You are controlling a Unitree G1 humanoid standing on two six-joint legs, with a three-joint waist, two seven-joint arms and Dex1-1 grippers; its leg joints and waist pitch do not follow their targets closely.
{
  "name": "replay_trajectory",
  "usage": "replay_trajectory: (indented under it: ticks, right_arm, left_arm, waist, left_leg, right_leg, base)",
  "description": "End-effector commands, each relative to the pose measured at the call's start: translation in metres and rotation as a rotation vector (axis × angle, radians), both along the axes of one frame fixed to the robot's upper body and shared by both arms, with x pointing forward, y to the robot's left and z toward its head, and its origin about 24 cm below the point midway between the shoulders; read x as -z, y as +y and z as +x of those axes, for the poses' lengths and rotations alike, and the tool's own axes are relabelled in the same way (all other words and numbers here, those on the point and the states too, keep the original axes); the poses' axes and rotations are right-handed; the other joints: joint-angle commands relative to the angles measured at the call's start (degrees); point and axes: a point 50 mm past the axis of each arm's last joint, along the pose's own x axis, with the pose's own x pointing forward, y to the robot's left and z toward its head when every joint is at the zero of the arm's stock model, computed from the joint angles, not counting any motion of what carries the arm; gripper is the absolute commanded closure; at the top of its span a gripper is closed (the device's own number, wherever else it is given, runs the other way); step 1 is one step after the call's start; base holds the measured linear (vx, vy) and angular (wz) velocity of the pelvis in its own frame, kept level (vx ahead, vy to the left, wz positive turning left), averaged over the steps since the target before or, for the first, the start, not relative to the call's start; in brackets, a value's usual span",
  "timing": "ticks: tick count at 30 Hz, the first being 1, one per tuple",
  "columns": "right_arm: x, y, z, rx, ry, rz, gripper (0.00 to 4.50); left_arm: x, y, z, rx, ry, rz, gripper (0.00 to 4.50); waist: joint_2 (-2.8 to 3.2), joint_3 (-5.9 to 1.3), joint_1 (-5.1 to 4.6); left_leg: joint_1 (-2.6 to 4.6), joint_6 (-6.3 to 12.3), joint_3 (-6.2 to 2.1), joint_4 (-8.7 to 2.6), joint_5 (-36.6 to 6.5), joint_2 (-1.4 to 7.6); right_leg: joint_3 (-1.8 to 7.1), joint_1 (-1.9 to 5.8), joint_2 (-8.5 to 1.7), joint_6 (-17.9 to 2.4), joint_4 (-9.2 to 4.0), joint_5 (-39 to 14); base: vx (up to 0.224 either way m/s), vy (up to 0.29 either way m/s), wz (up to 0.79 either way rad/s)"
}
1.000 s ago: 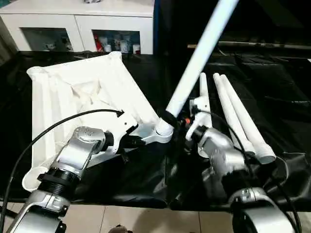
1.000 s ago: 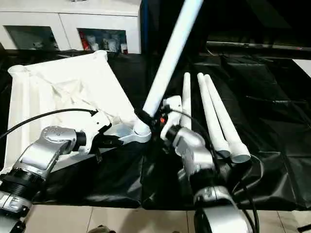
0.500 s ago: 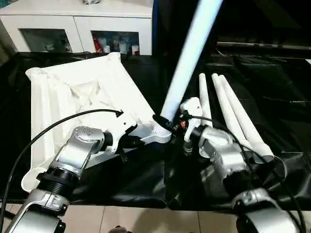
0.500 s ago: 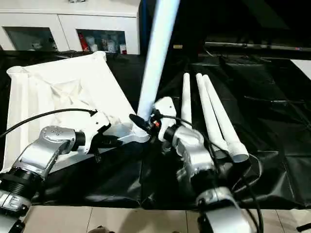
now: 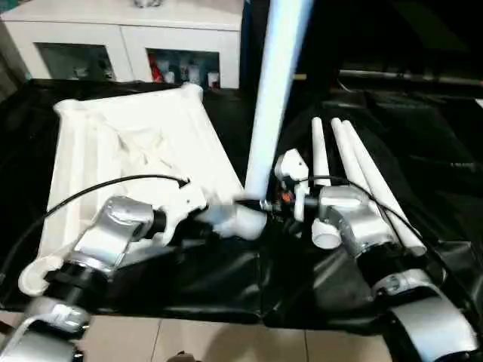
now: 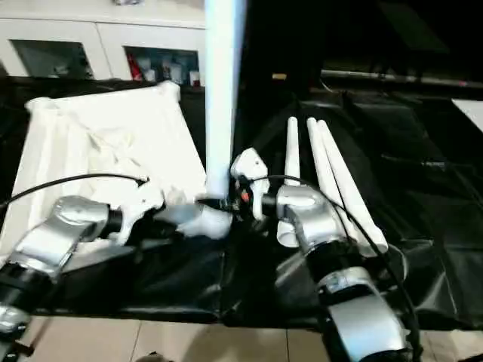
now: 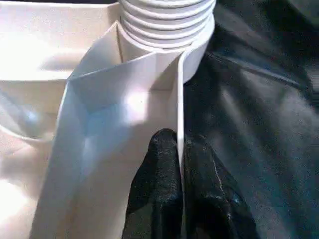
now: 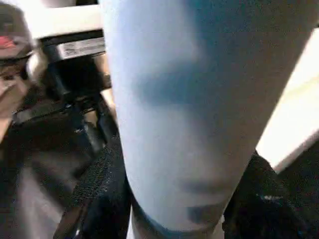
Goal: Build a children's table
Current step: Pick table leg
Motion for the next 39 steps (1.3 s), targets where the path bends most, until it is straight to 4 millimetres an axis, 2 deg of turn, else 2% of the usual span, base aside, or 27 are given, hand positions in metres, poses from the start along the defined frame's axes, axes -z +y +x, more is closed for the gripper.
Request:
replay_trajectory:
  ticks: [1, 3, 9, 10, 14, 16, 18, 19, 21, 23, 25, 27, 29, 31, 32, 34, 37, 39]
  right_arm:
    - [0.050, -0.013, -0.025, -0.075, 0.199, -0.210, 2.61]
    - [0.052, -0.015, -0.026, -0.096, 0.200, -0.236, 2.61]
    - [0.053, -0.014, -0.027, -0.095, 0.213, -0.214, 2.61]
    - [0.054, -0.013, -0.029, -0.110, 0.216, -0.213, 2.61]
    - [0.056, -0.014, -0.033, -0.142, 0.229, -0.216, 2.61]
    - [0.059, -0.014, -0.032, -0.105, 0.224, -0.220, 2.61]
    - [0.062, -0.014, -0.023, 0.059, 0.175, -0.214, 2.61]
    - [0.063, -0.014, -0.017, 0.177, 0.170, -0.198, 2.61]
    - [0.065, -0.014, -0.010, 0.323, 0.191, -0.175, 2.61]
    - [0.068, -0.013, -0.005, 0.441, 0.223, -0.168, 2.61]
    - [0.072, -0.011, -0.001, 0.566, 0.242, -0.201, 2.61]
    - [0.075, -0.008, 0.005, 0.745, 0.280, -0.243, 2.61]
    - [0.076, -0.007, 0.008, 0.879, 0.309, -0.268, 2.61]
    - [0.076, -0.005, 0.010, 0.957, 0.321, -0.273, 2.61]
    - [0.075, -0.001, 0.012, 1.015, 0.328, -0.277, 2.61]
    - [0.071, 0.005, 0.014, 1.052, 0.306, -0.289, 2.61]
    - [0.069, 0.010, 0.016, 1.062, 0.298, -0.291, 2.61]
    - [0.068, 0.013, 0.016, 1.060, 0.289, -0.294, 2.61]
  left_arm:
    - [-0.018, -0.018, -0.007, 0.186, 0.010, -0.066, 4.50]
    - [-0.019, -0.017, -0.007, 0.192, 0.003, -0.058, 4.50]
    - [-0.017, -0.015, -0.001, 0.152, -0.026, -0.047, 4.50]
    - [-0.016, -0.014, -0.002, 0.156, -0.024, -0.045, 4.50]
    - [-0.016, -0.015, -0.003, 0.166, -0.019, -0.049, 4.50]
    - [-0.016, -0.016, 0.001, 0.124, -0.034, -0.059, 4.50]
    - [-0.014, -0.018, 0.011, 0.023, -0.081, -0.057, 4.50]
    - [-0.012, -0.019, 0.018, -0.044, -0.098, -0.052, 4.50]
    - [-0.010, -0.021, 0.026, -0.124, -0.114, -0.047, 4.50]
    - [-0.009, -0.027, 0.035, -0.223, -0.111, -0.062, 4.50]
    - [-0.008, -0.036, 0.044, -0.335, -0.099, -0.082, 4.50]
    - [-0.005, -0.047, 0.053, -0.471, -0.075, -0.094, 4.50]
    - [-0.004, -0.056, 0.058, -0.556, -0.068, -0.093, 4.50]
    - [-0.004, -0.064, 0.060, -0.587, -0.072, -0.091, 4.50]
    - [-0.006, -0.075, 0.060, -0.601, -0.071, -0.100, 4.50]
    - [-0.010, -0.085, 0.061, -0.603, -0.082, -0.102, 4.50]
    - [-0.010, -0.086, 0.061, -0.613, -0.092, -0.094, 4.50]
    - [-0.008, -0.082, 0.062, -0.633, -0.094, -0.077, 4.50]
  waist:
    - [1.11, -3.20, 0.06]
    - [0.88, -3.15, 0.12]
    - [0.55, -3.08, 0.19]
    - [0.33, -3.11, 0.18]
    - [0.43, -3.11, 0.28]
    - [0.44, -2.91, 0.25]
    - [0.38, -2.36, 0.05]
    - [0.08, -2.46, 0.02]
    - [0.02, -2.43, -0.16]
    - [-0.20, -2.55, -0.25]
    - [-0.32, -2.44, -0.42]
    - [-0.38, -2.41, -0.40]
    - [-0.37, -2.44, -0.49]
    - [-0.31, -2.57, -0.45]
    - [-0.82, -2.62, -0.38]
    - [-0.79, -2.65, -0.11]
    - [-0.82, -2.88, 0.22]
    - [-1.22, -2.93, 0.28]
  left_leg:
    - [0.63, 1.46, -0.80, -4.61, -13.04, 2.59]
    - [0.67, 1.38, -0.72, -4.62, -13.59, 2.58]
    - [0.92, 0.11, -0.90, -4.98, -16.21, 2.66]
    - [0.94, 0.14, -0.85, -4.97, -16.13, 2.66]
    - [0.95, 0.33, -0.84, -5.06, -15.49, 2.73]
    - [1.19, 0.18, -0.81, -5.23, -16.77, 2.71]
    - [1.66, -0.78, -0.90, -5.61, -19.82, 2.62]
    - [1.89, -1.18, -0.97, -5.60, -20.63, 2.56]
    - [2.23, -2.18, -1.30, -5.74, -22.17, 2.46]
    - [1.66, -2.13, -1.53, -5.85, -21.28, 2.49]
    - [2.14, -2.29, -1.36, -5.72, -22.39, 2.40]
    - [2.14, -2.21, -1.41, -5.54, -22.42, 2.05]
    - [2.07, -2.20, -1.53, -5.64, -22.70, 2.12]
    - [2.09, -2.43, -1.56, -5.70, -22.67, 2.20]
    - [1.76, -2.02, -1.54, -5.80, -22.28, 2.26]
    - [1.67, -1.56, -1.39, -5.77, -21.24, 2.16]
    - [1.28, -1.14, -1.22, -5.87, -18.60, 2.25]
    - [0.97, -0.64, -1.04, -5.90, -16.67, 2.21]
  right_leg:
    - [2.92, 2.57, -4.77, -13.19, -4.71, -9.62]
    - [2.97, 2.55, -4.82, -13.67, -4.70, -8.92]
    - [2.99, 2.51, -4.98, -12.68, -5.12, -12.93]
    - [3.02, 2.52, -4.99, -12.62, -5.14, -12.90]
    - [2.98, 2.50, -4.96, -12.73, -5.11, -11.83]
    - [2.95, 2.41, -4.96, -12.61, -5.36, -13.33]
    - [3.01, 2.16, -5.26, -11.61, -6.14, -19.28]
    - [2.99, 2.19, -5.31, -11.10, -6.34, -21.26]
    - [3.04, 1.93, -5.51, -9.10, -6.86, -26.59]
    - [2.91, 2.29, -5.61, -8.19, -6.79, -26.67]
    - [2.94, 1.68, -5.47, -7.90, -7.07, -27.88]
    - [2.83, 1.49, -5.54, -6.95, -7.45, -30.73]
    - [2.78, 1.47, -5.61, -6.22, -7.65, -31.71]
    - [2.78, 1.35, -5.50, -6.19, -7.50, -29.68]
    - [2.78, 1.60, -5.62, -6.10, -7.41, -28.30]
    - [2.87, 1.49, -5.57, -6.05, -7.30, -26.55]
    - [3.05, 1.74, -5.51, -6.42, -6.90, -21.61]
    - [3.07, 2.09, -5.38, -7.07, -6.48, -17.67]
  base:
    - [0.000, 0.000, 0.00]
    - [0.000, 0.000, 0.00]
    - [0.000, 0.000, 0.00]
    - [0.000, 0.000, 0.00]
    - [0.000, 0.000, 0.00]
    - [0.000, 0.000, 0.00]
    - [0.000, 0.000, 0.00]
    - [0.000, 0.000, 0.00]
    - [0.000, 0.000, 0.00]
    - [0.000, 0.000, 0.00]
    - [0.000, 0.000, 0.00]
    - [0.000, 0.000, 0.00]
    - [0.000, 0.000, 0.00]
    - [0.000, 0.000, 0.00]
    - [0.000, 0.000, 0.00]
    - [0.000, 0.000, 0.00]
    - [0.000, 0.000, 0.00]
    - [0.000, 0.000, 0.00]
